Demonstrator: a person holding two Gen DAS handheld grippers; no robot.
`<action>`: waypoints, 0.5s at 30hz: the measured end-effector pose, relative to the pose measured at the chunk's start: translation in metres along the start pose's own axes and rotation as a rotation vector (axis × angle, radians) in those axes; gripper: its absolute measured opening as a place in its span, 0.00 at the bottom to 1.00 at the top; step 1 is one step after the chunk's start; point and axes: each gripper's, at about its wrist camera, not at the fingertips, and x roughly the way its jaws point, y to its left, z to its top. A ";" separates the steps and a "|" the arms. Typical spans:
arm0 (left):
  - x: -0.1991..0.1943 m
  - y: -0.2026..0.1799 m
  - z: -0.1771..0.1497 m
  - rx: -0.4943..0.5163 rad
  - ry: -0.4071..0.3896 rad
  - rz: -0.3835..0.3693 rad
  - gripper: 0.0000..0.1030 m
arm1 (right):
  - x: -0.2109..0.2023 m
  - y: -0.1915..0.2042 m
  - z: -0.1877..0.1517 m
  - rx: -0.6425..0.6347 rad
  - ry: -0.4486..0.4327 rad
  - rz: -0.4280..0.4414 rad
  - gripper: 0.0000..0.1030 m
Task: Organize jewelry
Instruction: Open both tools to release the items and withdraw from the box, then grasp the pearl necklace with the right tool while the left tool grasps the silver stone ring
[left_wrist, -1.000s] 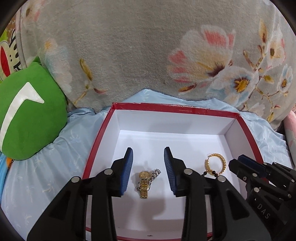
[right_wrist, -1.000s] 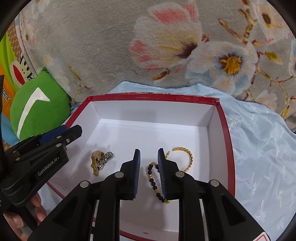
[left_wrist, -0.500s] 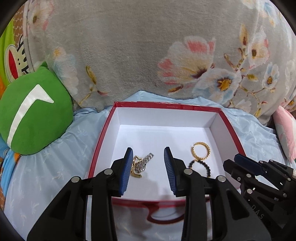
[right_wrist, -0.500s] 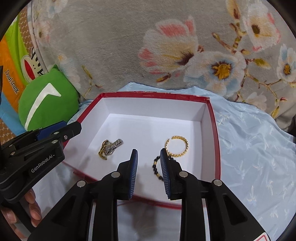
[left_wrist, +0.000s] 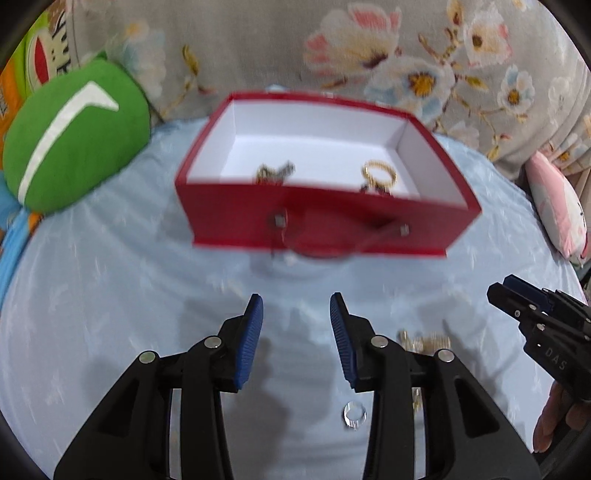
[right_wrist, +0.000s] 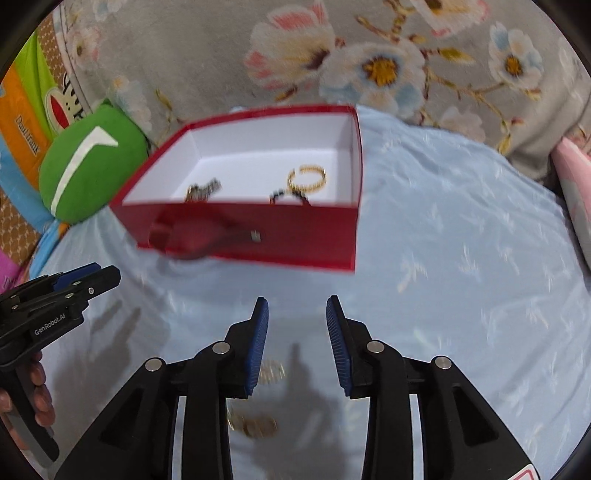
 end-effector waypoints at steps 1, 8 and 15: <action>0.002 -0.001 -0.010 -0.006 0.020 -0.008 0.35 | 0.003 0.000 -0.009 -0.003 0.015 0.001 0.31; 0.006 -0.006 -0.050 -0.015 0.096 -0.034 0.37 | 0.021 0.020 -0.033 -0.085 0.054 0.027 0.34; -0.004 0.005 -0.068 -0.022 0.110 -0.038 0.41 | 0.035 0.041 -0.033 -0.177 0.056 0.034 0.45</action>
